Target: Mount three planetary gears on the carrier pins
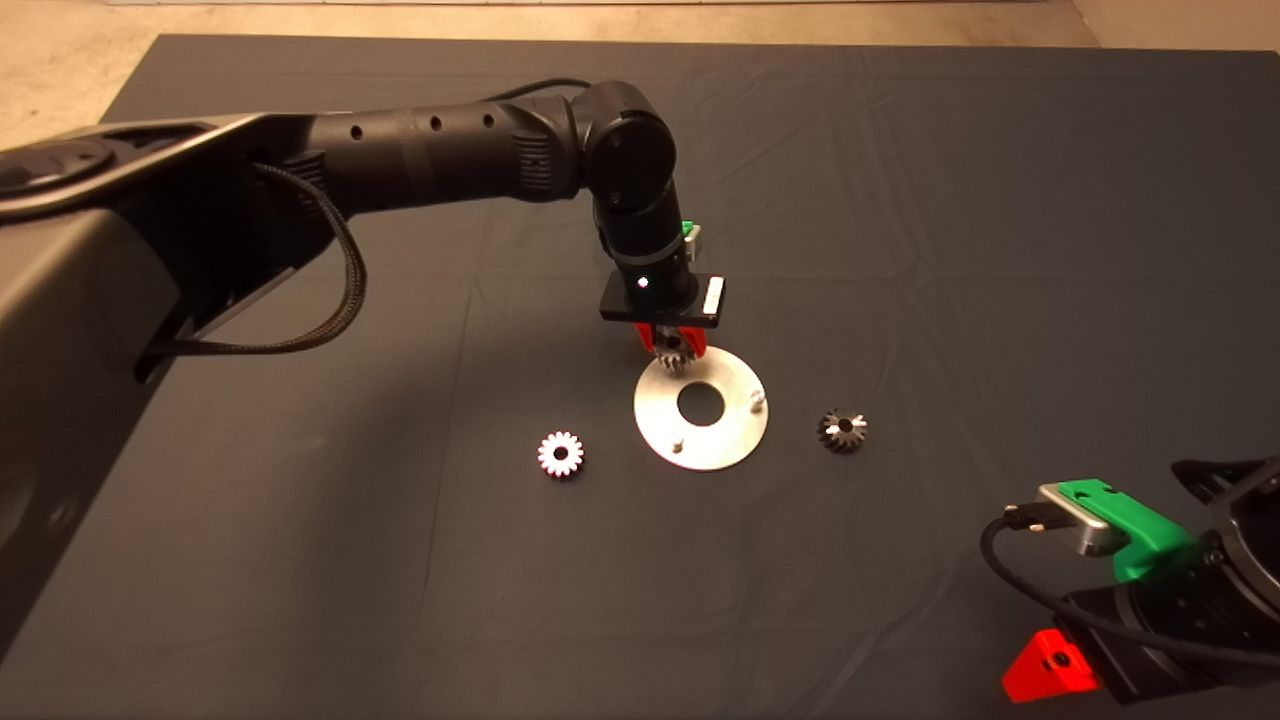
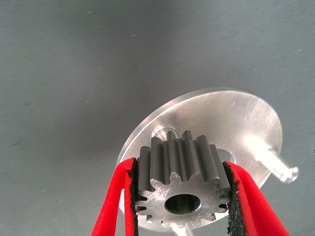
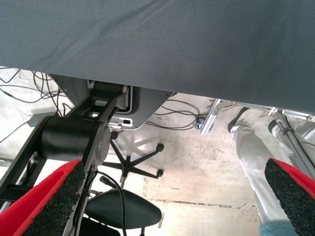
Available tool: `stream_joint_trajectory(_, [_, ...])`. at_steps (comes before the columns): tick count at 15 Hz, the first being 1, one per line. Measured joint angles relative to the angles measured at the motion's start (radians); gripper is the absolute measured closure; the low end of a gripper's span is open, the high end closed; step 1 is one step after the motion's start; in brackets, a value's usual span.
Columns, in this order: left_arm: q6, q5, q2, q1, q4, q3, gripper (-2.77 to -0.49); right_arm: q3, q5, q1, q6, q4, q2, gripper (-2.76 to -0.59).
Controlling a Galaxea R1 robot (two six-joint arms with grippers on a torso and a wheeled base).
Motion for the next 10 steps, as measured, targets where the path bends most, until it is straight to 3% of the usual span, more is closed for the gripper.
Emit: stream_joint_trajectory(10, [0.000, -0.006, 0.000, 0.000, 0.000, 0.000, -0.77, 0.000, 0.000, 0.000, 0.000, 0.000, 0.000, -2.73])
